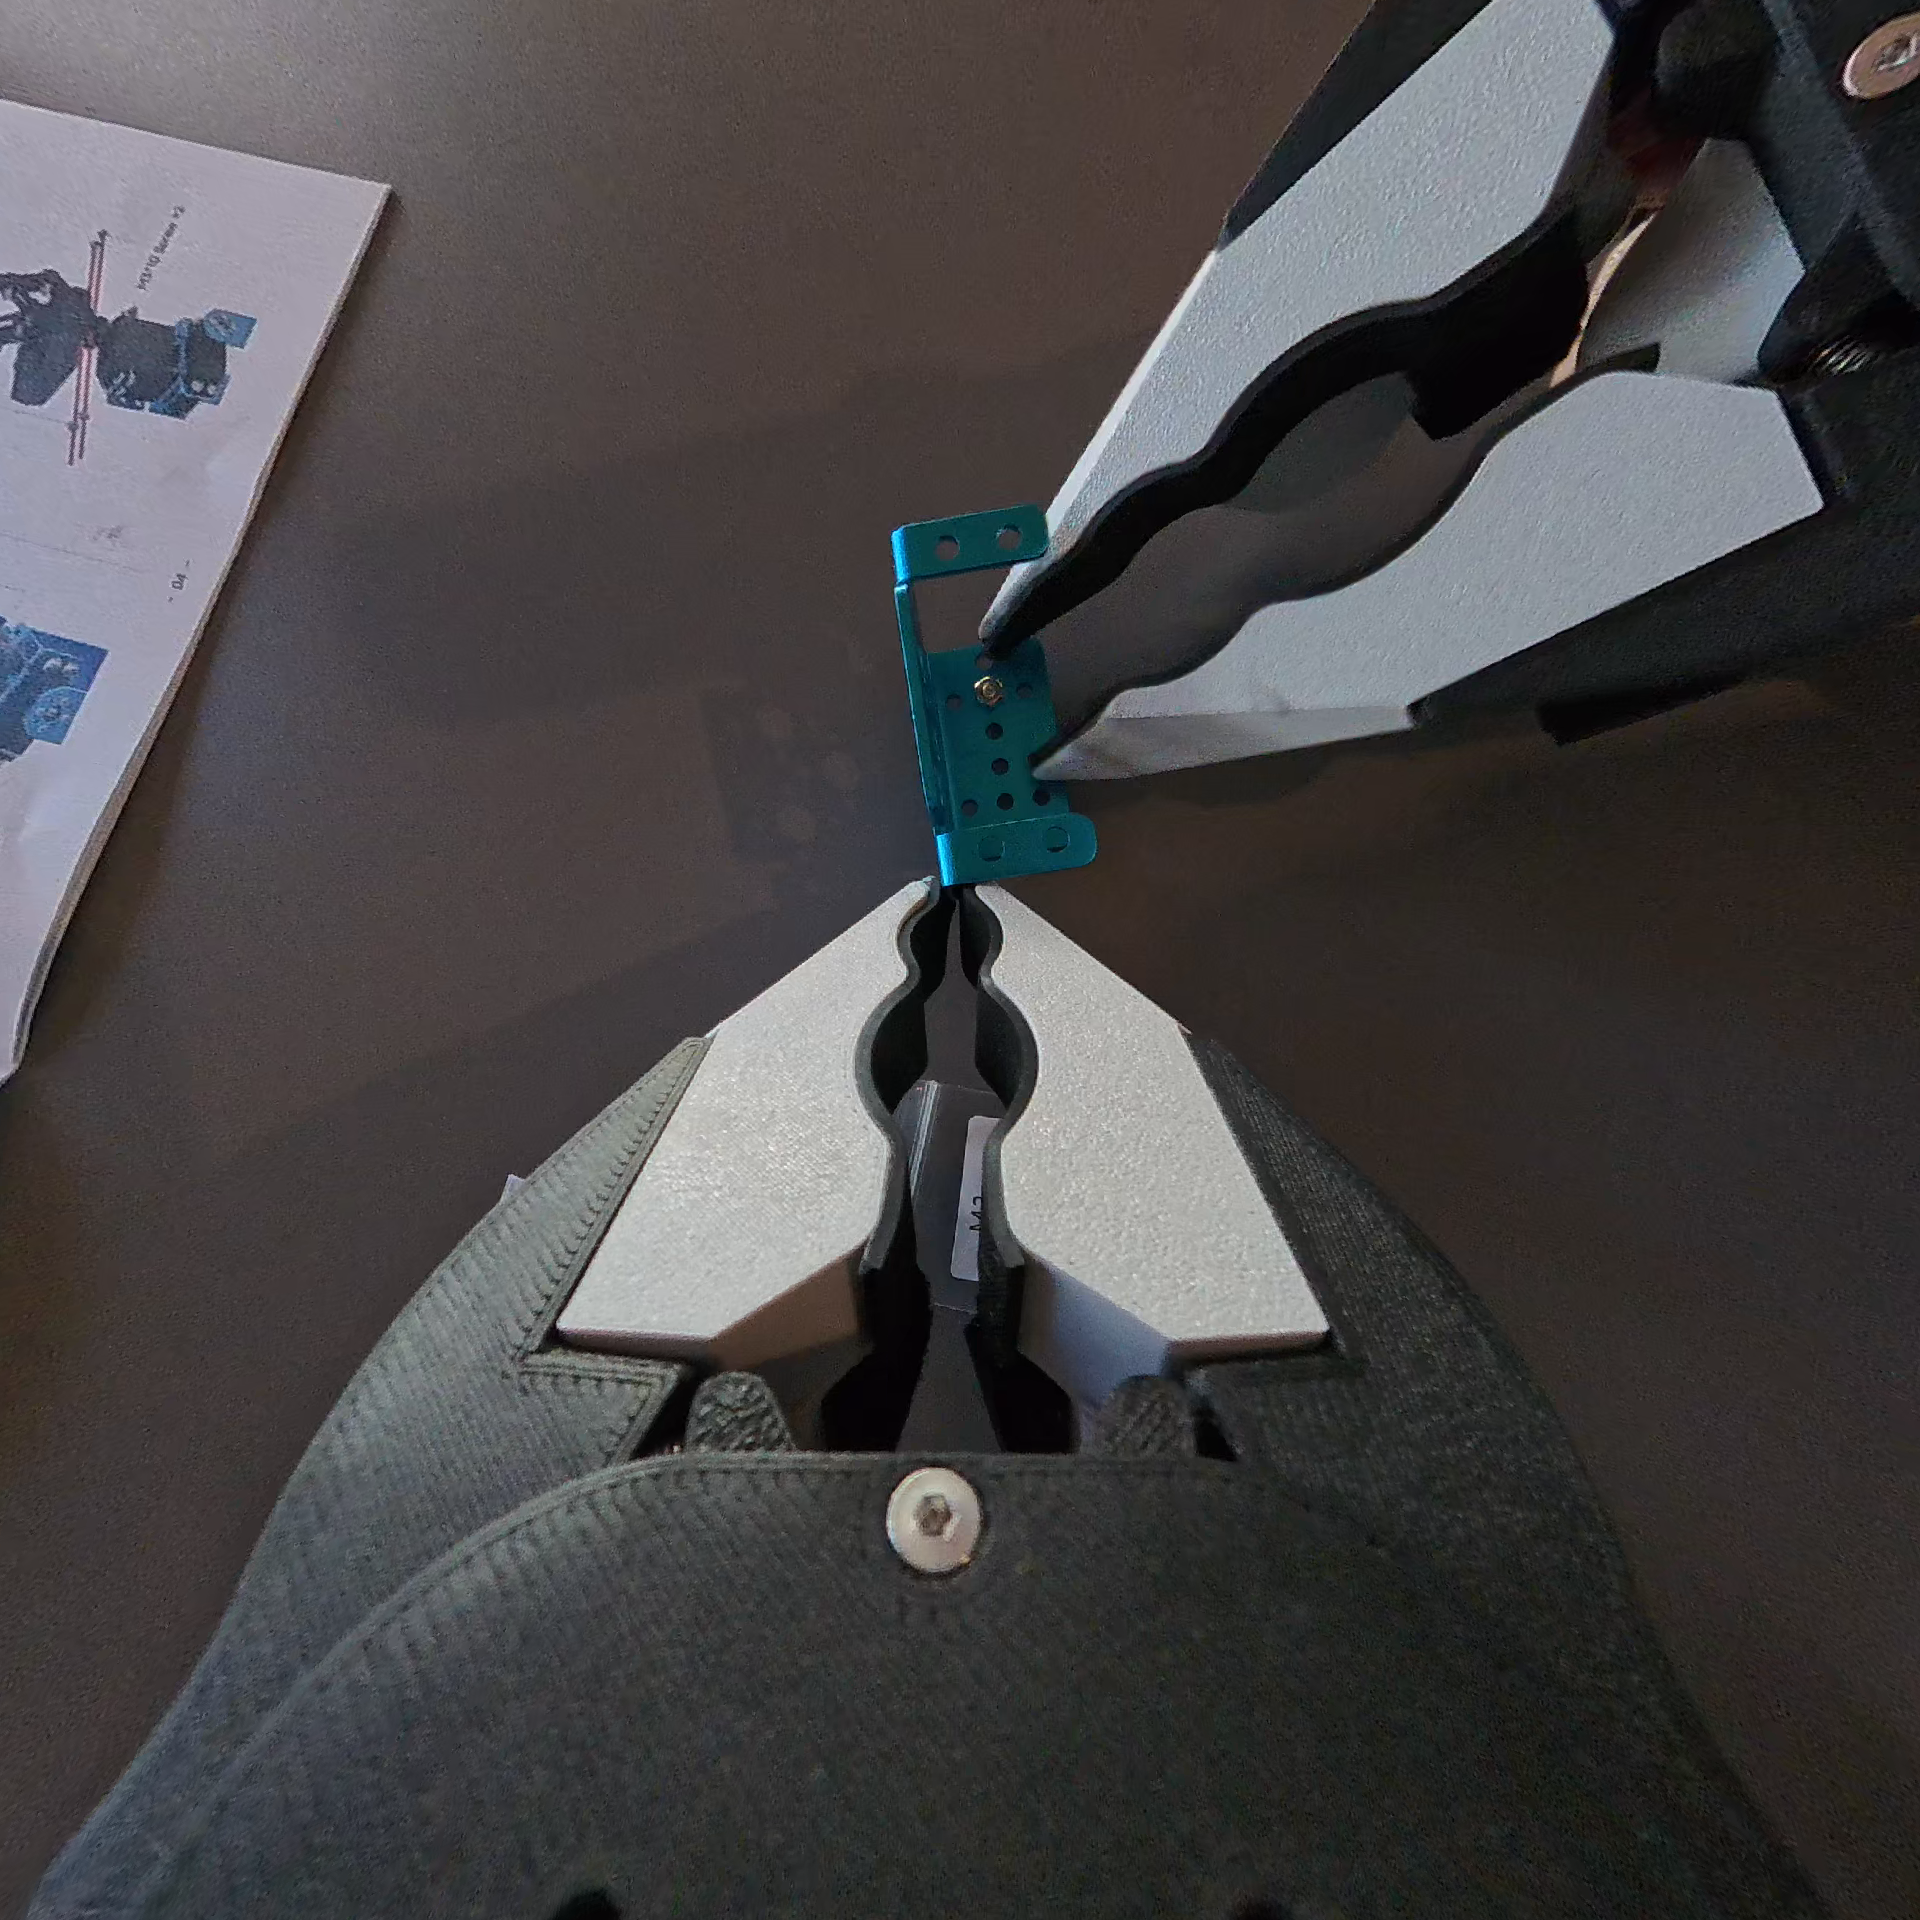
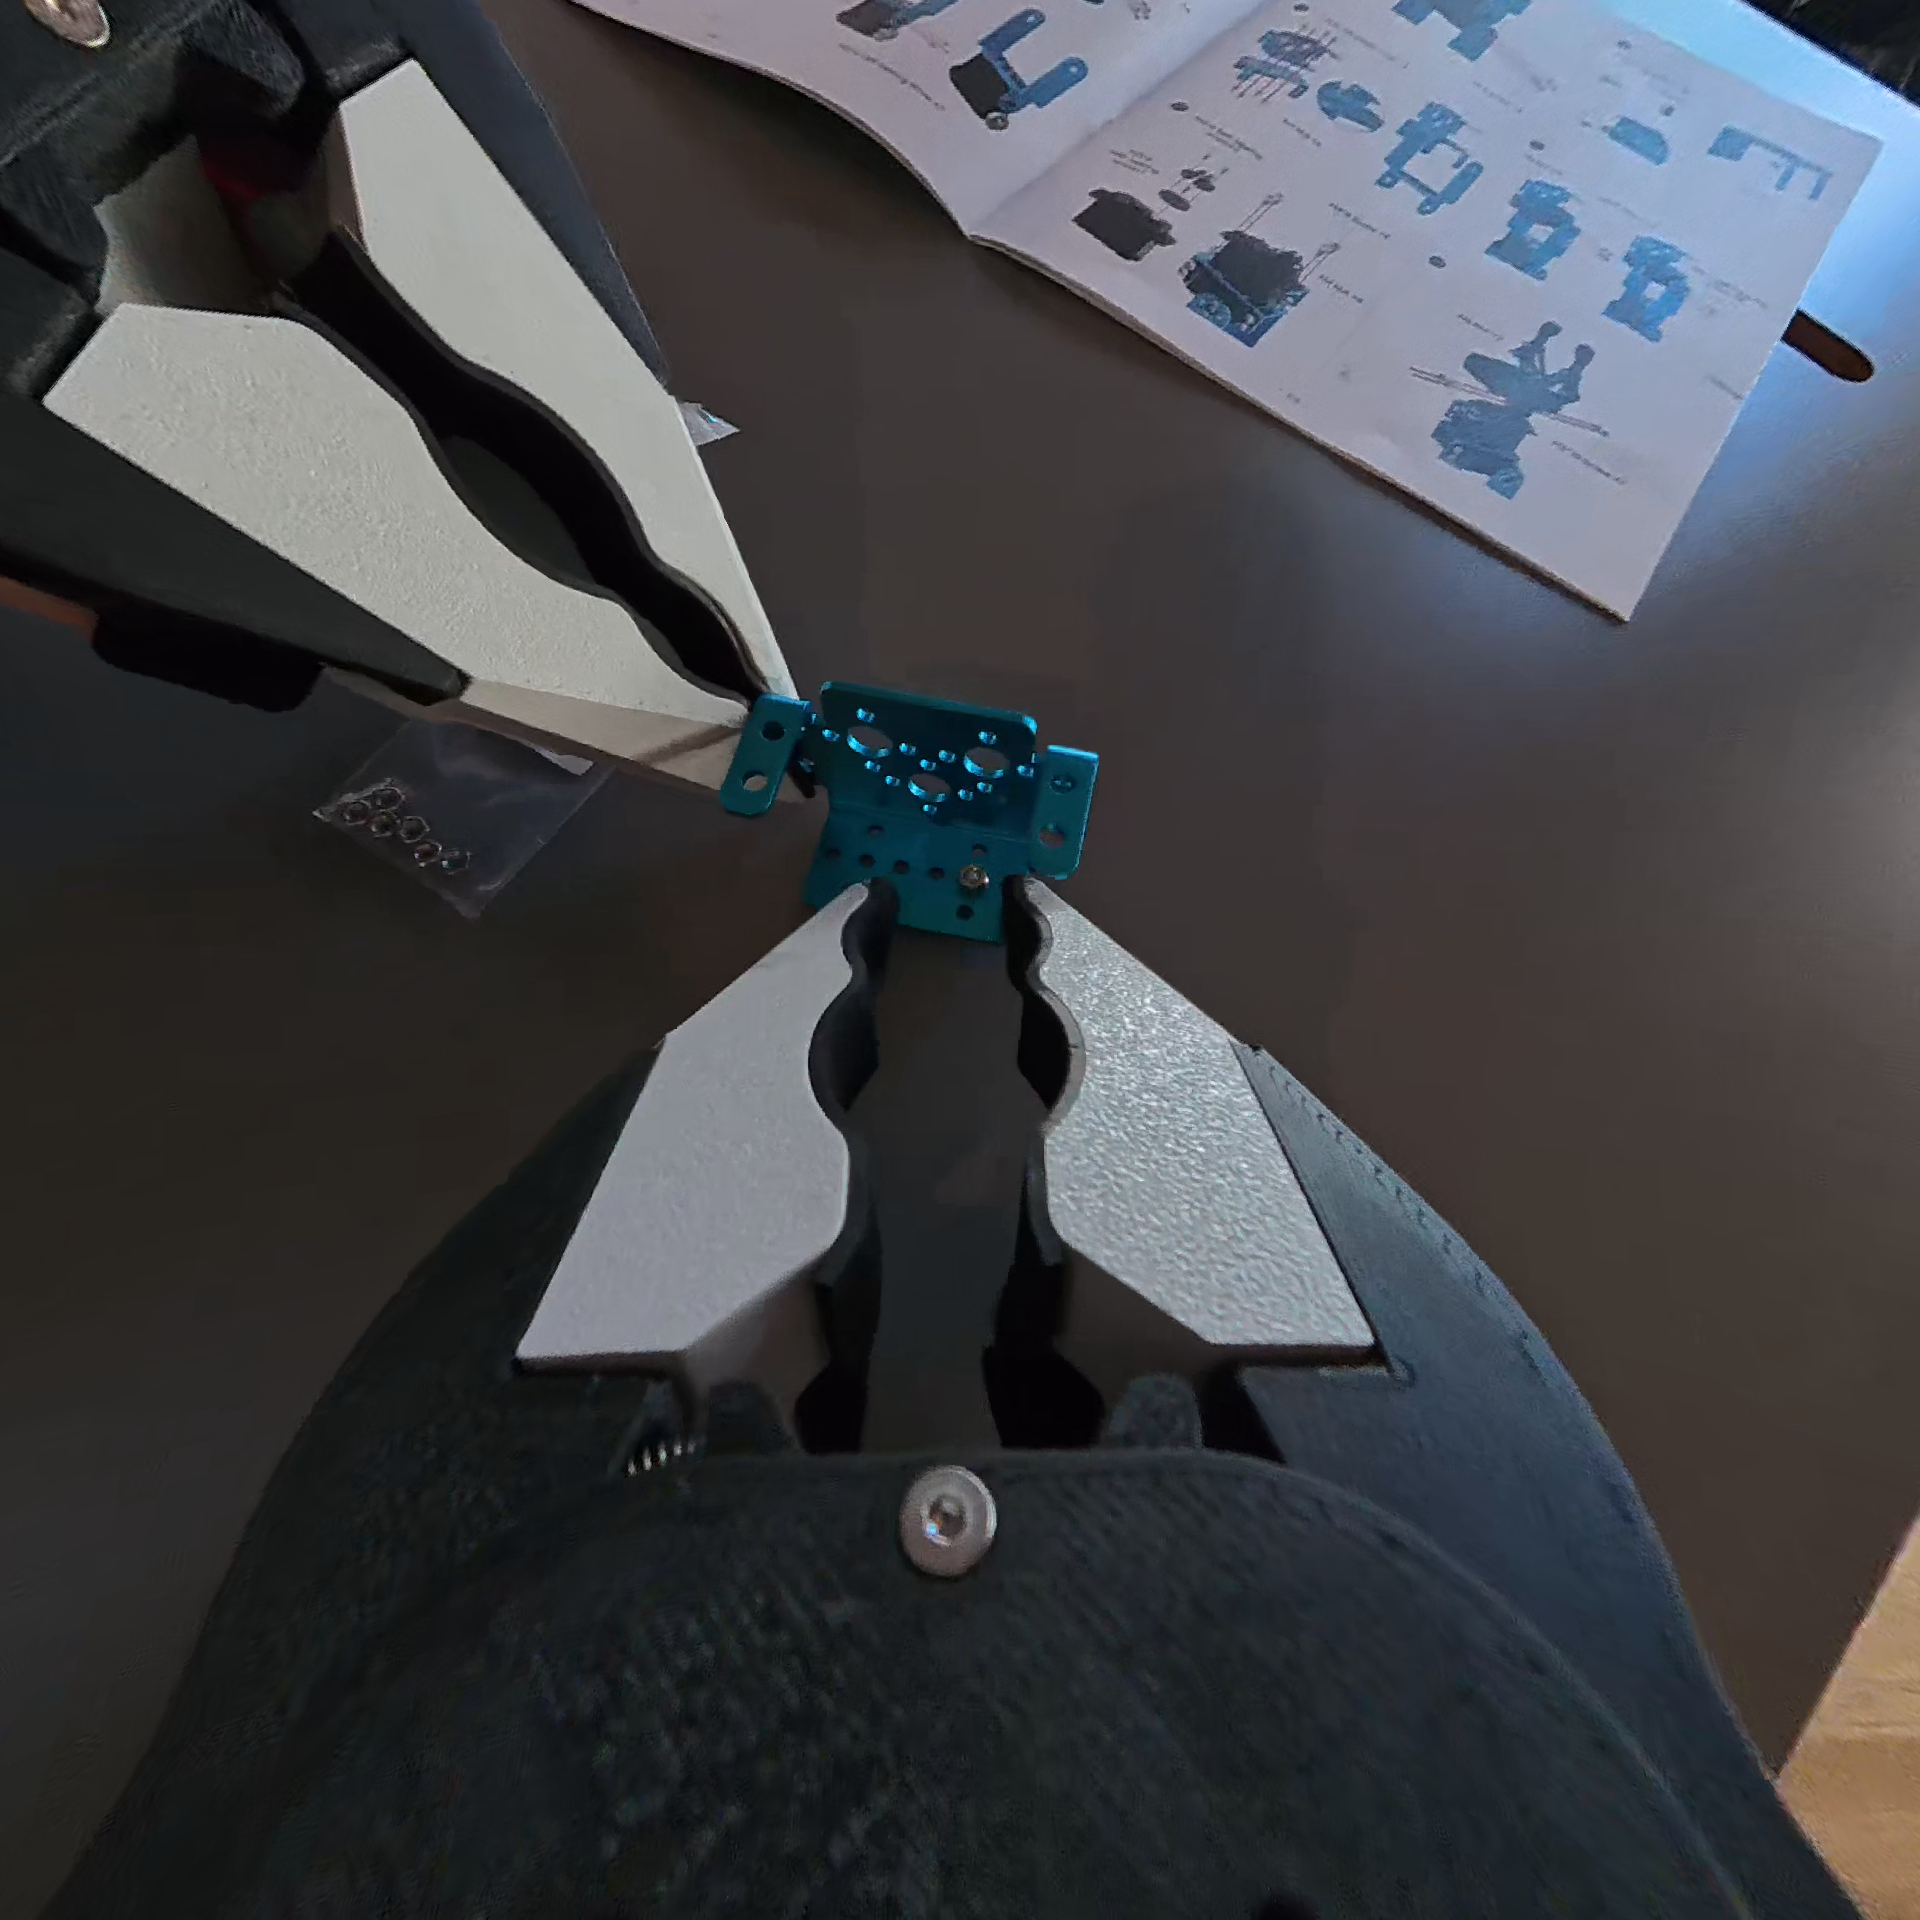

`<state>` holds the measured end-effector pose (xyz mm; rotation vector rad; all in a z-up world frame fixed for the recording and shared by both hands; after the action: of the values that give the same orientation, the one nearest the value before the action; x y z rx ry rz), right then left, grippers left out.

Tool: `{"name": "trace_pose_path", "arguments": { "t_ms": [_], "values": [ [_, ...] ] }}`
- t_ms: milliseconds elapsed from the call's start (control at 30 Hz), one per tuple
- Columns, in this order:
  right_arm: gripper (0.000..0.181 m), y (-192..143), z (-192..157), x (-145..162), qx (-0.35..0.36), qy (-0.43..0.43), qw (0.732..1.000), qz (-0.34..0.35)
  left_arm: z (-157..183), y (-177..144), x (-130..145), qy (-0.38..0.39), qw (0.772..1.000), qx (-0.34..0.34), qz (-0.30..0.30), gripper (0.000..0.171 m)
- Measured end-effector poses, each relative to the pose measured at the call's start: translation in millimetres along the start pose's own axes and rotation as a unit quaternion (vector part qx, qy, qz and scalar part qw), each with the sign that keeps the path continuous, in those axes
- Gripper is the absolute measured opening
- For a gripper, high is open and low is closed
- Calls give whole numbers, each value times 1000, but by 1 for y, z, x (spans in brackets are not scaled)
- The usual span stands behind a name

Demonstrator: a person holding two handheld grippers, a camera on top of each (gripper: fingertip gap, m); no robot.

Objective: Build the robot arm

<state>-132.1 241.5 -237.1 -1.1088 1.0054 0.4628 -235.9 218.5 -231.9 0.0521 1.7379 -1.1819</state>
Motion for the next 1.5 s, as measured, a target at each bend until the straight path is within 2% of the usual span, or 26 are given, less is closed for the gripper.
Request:
{"name": "trace_pose_path", "arguments": {
  "t_ms": [100, 167, 200, 367, 433, 467, 500, 533, 600, 667, 767, 1100, 1233, 1300, 1500],
  "values": [
    [19, 0, -4, 0, -6, -6, 1000, 0, 0, 0, 0, -1, 1000, 0, 0, 1],
    [1, -2, -8, 0, -25, -8, 1000, 2, 0, 0, 0, -2, 1000, 0, 1, 1],
    [1, -2, -8, 0, -24, -5, 1000, 3, 0, 0, 0, -2, 1000, 0, 1, 1],
    [22, -1, 0, -1, 3, -2, 1000, 5, 0, 0, 0, -1, 1000, -1, 0, 1],
    [23, 0, -1, 0, 0, -2, 1000, 2, 0, 0, 0, -1, 1000, -1, 0, 1],
    [20, 0, -2, 0, -3, -3, 1000, 3, 0, 0, 0, -1, 1000, -1, 1, 1],
    [6, -1, -5, 0, -18, -5, 1000, 2, 0, 0, 0, -1, 1000, -2, 1, 1],
    [0, -2, -8, 1, -31, -6, 1000, 1, 0, 0, 0, -1, 1000, -2, 1, 1],
    [1, -2, -6, 1, -13, -12, 1000, 2, 0, 0, 0, -1, 1000, -1, 1, 1],
    [11, -4, 1, 0, 14, -22, 1000, 11, -1, 0, 0, 0, 1000, -3, 1, 1],
    [20, -3, 4, 1, 11, -8, 1000, 8, -1, 0, -1, 1, 1000, -6, 1, 1],
    [25, 1, -3, -1, 9, -25, 1000, 3, 1, 0, 0, 6, 1000, -10, -1, 1],
    [10, 0, -11, 0, -11, -20, 1000, -1, 0, 0, 0, 3, 1000, -10, 1, 1],
    [10, -1, -11, 0, -2, -26, 1000, -1, 1, 0, 0, 3, 1000, -10, 1, 1],
    [28, -1, -3, 0, 18, -13, 1000, 6, 1, 0, 0, 5, 1000, -10, 0, 1]
  ]
}}
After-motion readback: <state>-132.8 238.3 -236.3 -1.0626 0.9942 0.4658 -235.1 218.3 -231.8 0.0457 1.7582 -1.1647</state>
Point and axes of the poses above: each gripper's, where its closed fingertips meet, y out along the fingers, x out of its underside, z = x × y across the jaws, the point moved 7 cm from there along -y, back along the fingers, and after that the axes turned 6 degrees about z, right-handed, at the moved point
